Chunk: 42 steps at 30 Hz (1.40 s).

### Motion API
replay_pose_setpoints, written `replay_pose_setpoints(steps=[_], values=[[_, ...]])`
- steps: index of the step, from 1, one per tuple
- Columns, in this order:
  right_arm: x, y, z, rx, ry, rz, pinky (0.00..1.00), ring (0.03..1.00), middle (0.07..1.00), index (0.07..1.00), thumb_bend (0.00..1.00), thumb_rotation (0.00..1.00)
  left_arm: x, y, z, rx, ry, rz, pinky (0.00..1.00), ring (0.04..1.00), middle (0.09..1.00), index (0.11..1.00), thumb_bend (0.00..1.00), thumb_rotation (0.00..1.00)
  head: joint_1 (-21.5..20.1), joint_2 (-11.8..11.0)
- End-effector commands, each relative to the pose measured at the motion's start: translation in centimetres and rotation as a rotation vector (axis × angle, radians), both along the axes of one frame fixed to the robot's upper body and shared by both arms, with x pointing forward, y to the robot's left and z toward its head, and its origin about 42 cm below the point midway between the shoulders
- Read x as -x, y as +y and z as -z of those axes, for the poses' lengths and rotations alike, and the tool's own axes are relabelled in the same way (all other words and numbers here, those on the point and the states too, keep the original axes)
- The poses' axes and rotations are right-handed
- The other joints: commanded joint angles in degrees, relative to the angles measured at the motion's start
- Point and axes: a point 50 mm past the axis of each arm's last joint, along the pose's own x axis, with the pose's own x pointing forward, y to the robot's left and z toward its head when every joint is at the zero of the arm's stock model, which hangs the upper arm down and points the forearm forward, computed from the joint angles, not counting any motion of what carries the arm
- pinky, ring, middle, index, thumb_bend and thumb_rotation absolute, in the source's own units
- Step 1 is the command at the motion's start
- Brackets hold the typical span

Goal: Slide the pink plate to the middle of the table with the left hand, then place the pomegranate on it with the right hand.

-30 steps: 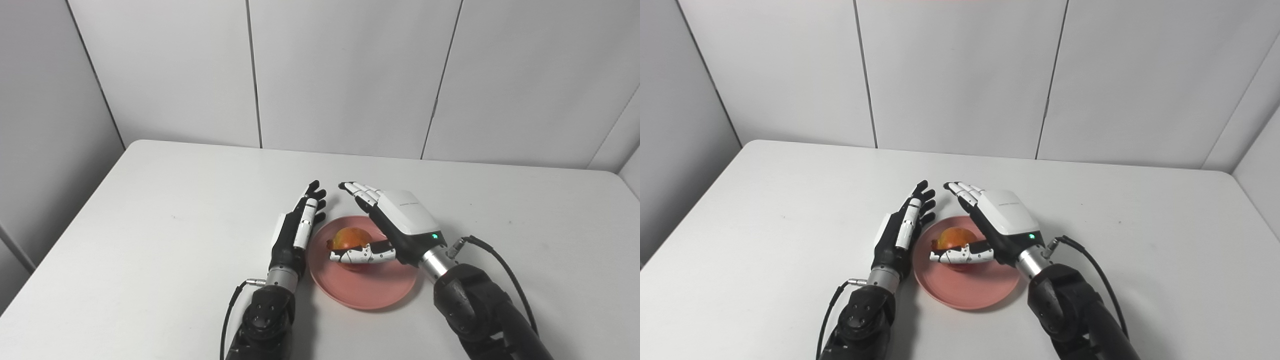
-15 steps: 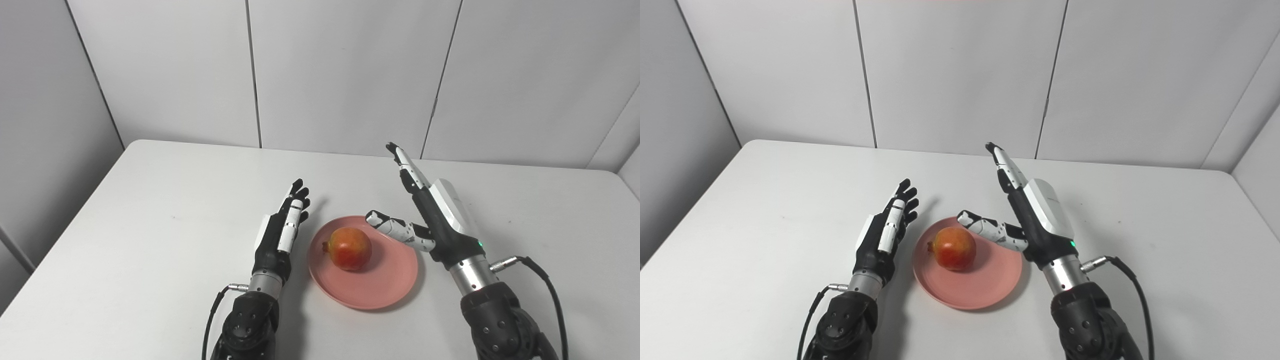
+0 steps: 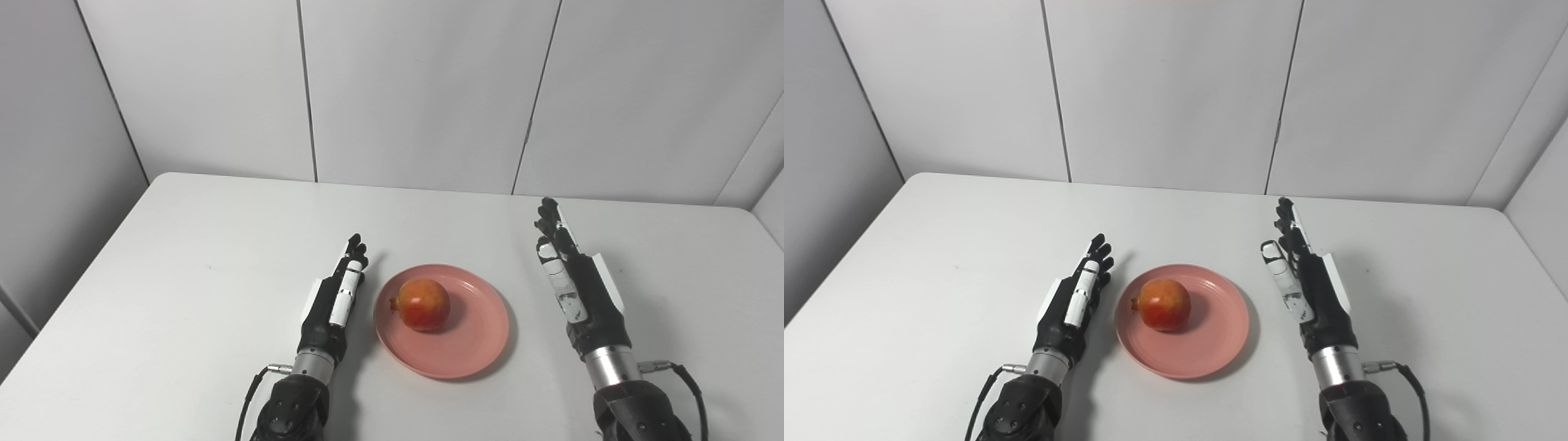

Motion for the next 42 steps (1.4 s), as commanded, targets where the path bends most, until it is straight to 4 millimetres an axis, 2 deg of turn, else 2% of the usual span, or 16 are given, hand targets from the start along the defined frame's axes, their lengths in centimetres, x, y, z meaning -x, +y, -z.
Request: replay_pose_setpoints(steps=[1, 5, 7, 10, 12, 19, 42], values=[[-0.3, 0.1, -0.6, -0.031, -0.018, 0.001, 1.0, 1.0, 1.0, 1.0, 0.75, 1.0, -0.4, -0.4, -1.4, 0.009, -0.078, 0.018, 1.0, 0.989, 1.0, 0.994, 0.39, 1.0, -0.19, -0.09], [-0.1, 0.1, 0.3, -0.048, 0.007, -0.002, 0.99, 1.0, 1.0, 1.0, 0.6, 1.0, -0.4, -0.3, -1.1, 0.013, -0.074, 0.015, 0.99, 0.987, 0.998, 0.992, 0.38, 1.0, -0.34, -0.29], [0.0, 0.2, 0.7, -0.058, 0.023, 0.002, 0.99, 1.0, 1.0, 1.0, 0.57, 1.0, -0.4, -0.2, -0.9, 0.017, -0.068, 0.015, 0.99, 0.986, 0.997, 0.992, 0.37, 1.0, -0.54, -0.41], [0.0, 0.5, 1.2, -0.07, 0.041, 0.005, 0.99, 0.991, 1.0, 0.995, 0.39, 1.0, -0.4, 0.0, -0.6, 0.017, -0.06, 0.02, 0.99, 0.984, 0.995, 0.985, 0.38, 1.0, -1.08, -0.74], [0.0, 0.6, 1.7, -0.079, 0.048, 0.002, 0.99, 0.984, 0.997, 0.991, 0.33, 1.0, -0.4, 0.1, -0.4, 0.015, -0.057, 0.021, 0.98, 0.981, 0.993, 0.982, 0.38, 1.0, -1.25, -0.96], [0.0, 0.6, 2.3, -0.118, 0.057, -0.014, 0.99, 0.973, 0.989, 0.987, 0.23, 1.0, -0.3, 0.4, 0.1, 0.032, -0.045, 0.025, 0.99, 0.976, 0.985, 0.976, 0.38, 1.0, -0.96, -1.1], [0.3, 0.5, 3.0, -0.16, 0.077, -0.024, 0.99, 0.975, 0.989, 0.985, 0.22, 1.0, -0.3, 0.4, 0.7, 0.025, -0.043, 0.025, 0.99, 0.981, 0.988, 0.982, 0.37, 1.0, -0.65, -1.65]])
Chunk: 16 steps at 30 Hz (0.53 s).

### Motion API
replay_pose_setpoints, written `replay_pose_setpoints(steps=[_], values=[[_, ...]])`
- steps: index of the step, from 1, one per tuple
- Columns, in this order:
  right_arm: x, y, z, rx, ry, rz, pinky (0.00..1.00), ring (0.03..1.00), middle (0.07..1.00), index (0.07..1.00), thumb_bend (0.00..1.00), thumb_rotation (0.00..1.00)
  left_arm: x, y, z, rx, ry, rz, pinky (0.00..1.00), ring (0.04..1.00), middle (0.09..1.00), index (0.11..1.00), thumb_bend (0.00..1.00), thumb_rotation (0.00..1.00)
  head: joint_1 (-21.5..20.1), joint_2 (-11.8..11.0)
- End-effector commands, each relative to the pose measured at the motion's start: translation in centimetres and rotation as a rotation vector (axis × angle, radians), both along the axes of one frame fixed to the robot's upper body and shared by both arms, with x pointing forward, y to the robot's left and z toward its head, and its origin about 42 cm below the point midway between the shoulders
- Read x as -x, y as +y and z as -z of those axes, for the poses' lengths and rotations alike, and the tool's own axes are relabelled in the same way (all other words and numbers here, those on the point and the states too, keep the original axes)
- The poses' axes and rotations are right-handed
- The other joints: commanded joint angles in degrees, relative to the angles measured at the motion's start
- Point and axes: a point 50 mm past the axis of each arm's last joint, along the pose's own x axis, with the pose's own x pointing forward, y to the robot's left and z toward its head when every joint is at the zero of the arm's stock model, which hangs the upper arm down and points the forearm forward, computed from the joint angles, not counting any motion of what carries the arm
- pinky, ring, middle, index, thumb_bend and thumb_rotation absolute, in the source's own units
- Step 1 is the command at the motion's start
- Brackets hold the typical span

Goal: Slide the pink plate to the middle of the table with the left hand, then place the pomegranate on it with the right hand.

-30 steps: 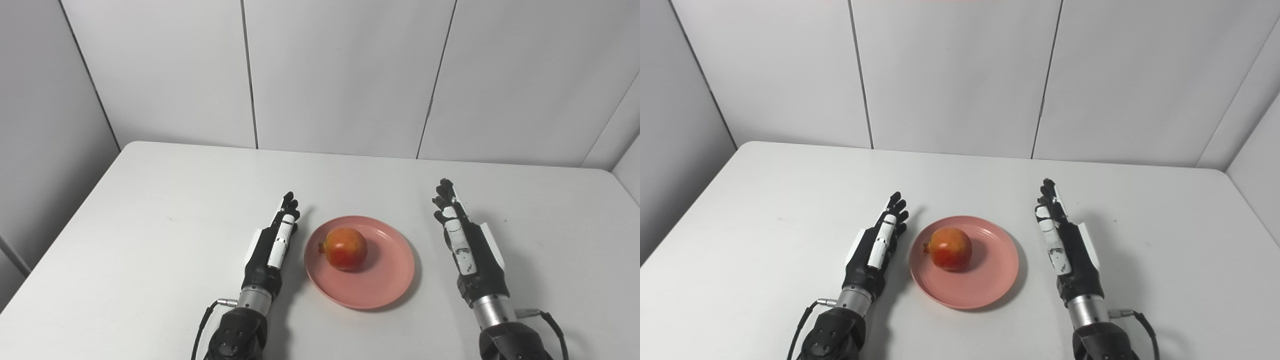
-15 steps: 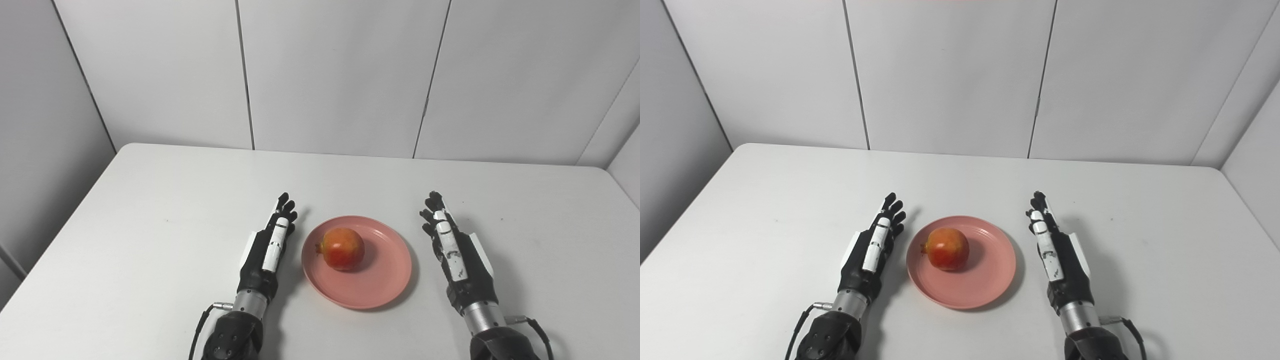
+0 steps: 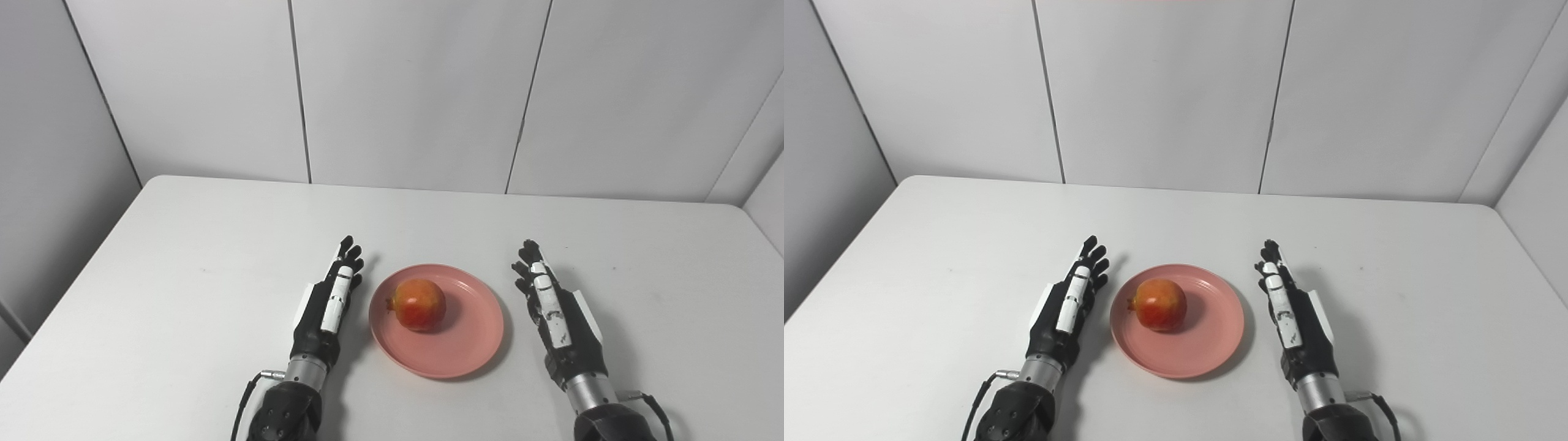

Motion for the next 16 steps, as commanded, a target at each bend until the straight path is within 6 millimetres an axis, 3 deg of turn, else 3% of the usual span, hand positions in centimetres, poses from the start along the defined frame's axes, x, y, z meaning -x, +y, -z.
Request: replay_pose_setpoints(steps=[1, 16], values=[[-0.32, 0.17, -1.68, -0.014, -0.089, -0.002, 0.99, 0.974, 0.987, 0.983, 0.22, 1.0, -0.36, -0.07, -0.39, 0.012, -0.019, 0.012, 0.99, 0.982, 0.991, 0.984, 0.36, 1.0, -0.13, -0.29], [-0.29, 0.22, -1.72, -0.021, -0.09, -0.002, 1.0, 0.975, 0.985, 0.982, 0.22, 1.0, -0.41, -0.09, -0.28, 0.002, -0.016, 0.003, 0.97, 0.971, 0.987, 0.982, 0.36, 1.0, -0.2, -0.53]])
